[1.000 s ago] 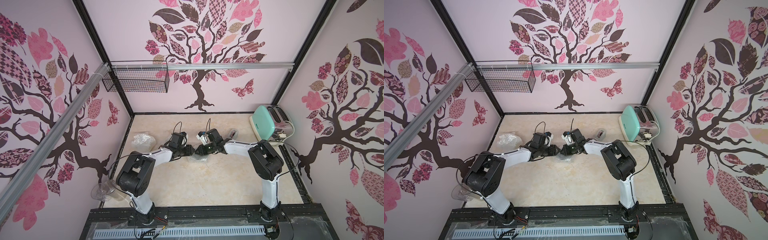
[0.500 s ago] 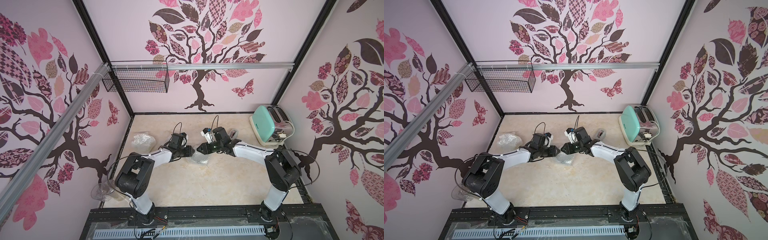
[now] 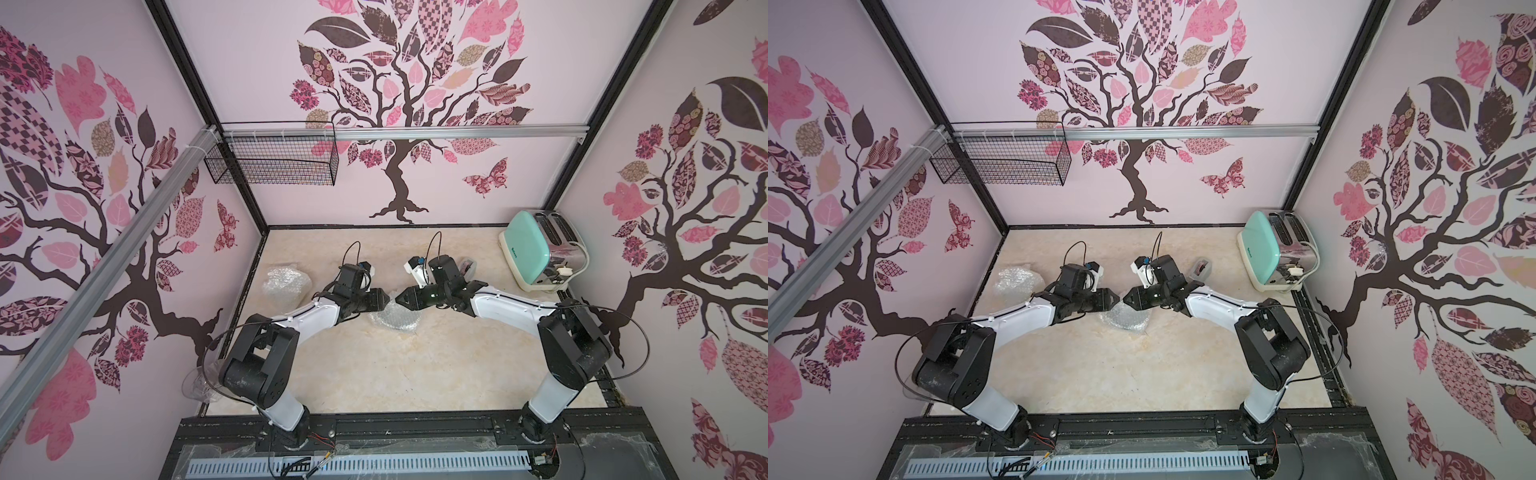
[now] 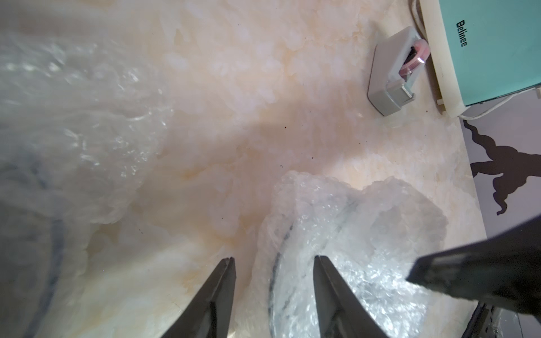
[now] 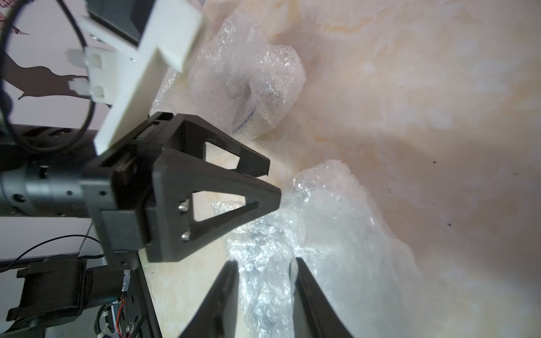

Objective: Wrap bowls in bubble wrap
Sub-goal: Stick the tape on the bubble wrap, then adjust the bubble wrap around the bowl.

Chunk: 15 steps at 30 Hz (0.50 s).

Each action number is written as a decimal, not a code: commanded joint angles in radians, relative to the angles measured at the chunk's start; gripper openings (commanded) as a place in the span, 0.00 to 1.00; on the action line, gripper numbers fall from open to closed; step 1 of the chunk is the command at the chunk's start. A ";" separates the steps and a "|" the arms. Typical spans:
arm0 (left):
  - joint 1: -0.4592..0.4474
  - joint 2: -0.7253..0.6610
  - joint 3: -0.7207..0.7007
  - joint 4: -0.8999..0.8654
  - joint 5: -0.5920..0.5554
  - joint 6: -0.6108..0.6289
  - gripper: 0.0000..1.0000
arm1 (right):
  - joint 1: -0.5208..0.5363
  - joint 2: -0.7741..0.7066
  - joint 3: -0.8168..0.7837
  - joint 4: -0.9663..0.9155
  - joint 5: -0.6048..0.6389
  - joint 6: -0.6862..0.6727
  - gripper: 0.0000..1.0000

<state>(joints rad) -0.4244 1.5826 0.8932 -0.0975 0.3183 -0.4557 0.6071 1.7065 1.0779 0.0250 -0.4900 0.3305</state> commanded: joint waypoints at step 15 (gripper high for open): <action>-0.029 -0.266 -0.060 -0.097 -0.087 -0.077 0.57 | -0.004 -0.126 -0.069 0.030 -0.001 0.007 0.36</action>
<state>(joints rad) -0.4427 1.3609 0.8547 -0.1596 0.2550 -0.5201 0.6064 1.5864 1.0142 0.0498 -0.4839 0.3370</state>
